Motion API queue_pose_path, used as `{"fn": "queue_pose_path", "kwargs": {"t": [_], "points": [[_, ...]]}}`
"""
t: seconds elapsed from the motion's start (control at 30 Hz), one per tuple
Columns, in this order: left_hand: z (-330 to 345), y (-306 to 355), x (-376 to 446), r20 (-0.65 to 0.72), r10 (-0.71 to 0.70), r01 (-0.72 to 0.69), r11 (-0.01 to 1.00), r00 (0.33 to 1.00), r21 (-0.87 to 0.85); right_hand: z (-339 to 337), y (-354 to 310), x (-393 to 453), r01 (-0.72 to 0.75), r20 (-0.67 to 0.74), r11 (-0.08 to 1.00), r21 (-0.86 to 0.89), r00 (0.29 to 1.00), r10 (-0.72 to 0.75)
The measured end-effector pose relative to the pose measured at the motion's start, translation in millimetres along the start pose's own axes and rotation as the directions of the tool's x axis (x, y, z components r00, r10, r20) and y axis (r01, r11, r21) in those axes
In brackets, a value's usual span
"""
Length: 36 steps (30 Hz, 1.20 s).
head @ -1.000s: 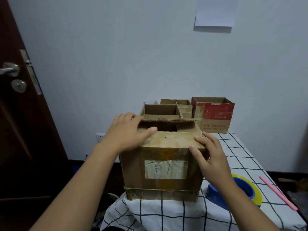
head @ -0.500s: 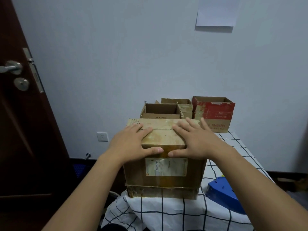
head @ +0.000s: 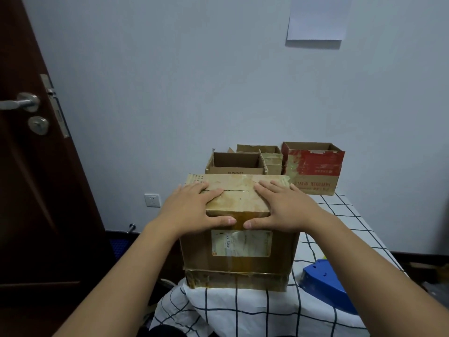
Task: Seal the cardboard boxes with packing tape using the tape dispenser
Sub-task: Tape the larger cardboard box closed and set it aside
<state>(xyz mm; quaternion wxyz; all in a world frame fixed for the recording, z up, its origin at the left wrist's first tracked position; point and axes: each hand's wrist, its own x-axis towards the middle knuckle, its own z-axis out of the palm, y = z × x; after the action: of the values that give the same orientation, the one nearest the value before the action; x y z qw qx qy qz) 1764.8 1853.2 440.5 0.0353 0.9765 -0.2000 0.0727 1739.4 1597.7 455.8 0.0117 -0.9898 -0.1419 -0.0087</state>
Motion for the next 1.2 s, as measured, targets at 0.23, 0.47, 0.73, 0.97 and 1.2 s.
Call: {"fn": "queue_pose_path", "kwargs": {"t": [0.23, 0.47, 0.73, 0.97, 1.2], "points": [[-4, 0, 1, 0.021, -0.012, 0.013, 0.999, 1.0, -0.05, 11, 21, -23, -0.139, -0.018, 0.935, 0.325, 0.988, 0.153], [-8, 7, 5, -0.035, -0.035, 0.033, 0.999, 0.999, -0.042, 3, 33, -19, -0.088, -0.081, 0.929, 0.36, 0.989, 0.125], [-4, 8, 10, 0.089, -0.052, 0.055, 0.998, 0.995, -0.036, 13, 39, -22, -0.047, -0.145, 0.884, 0.465, 0.981, 0.129], [-11, 25, 19, 0.152, -0.067, 0.06, 0.997, 0.986, 0.051, 87, 90, -85, -0.184, -0.281, 0.719, 0.67, 0.834, 0.475], [-7, 35, 12, 0.096, -0.083, 0.077, 0.995, 0.992, 0.067, 145, 125, -135, -0.474, 0.141, 0.868, 0.146, 0.879, 0.456]]}}
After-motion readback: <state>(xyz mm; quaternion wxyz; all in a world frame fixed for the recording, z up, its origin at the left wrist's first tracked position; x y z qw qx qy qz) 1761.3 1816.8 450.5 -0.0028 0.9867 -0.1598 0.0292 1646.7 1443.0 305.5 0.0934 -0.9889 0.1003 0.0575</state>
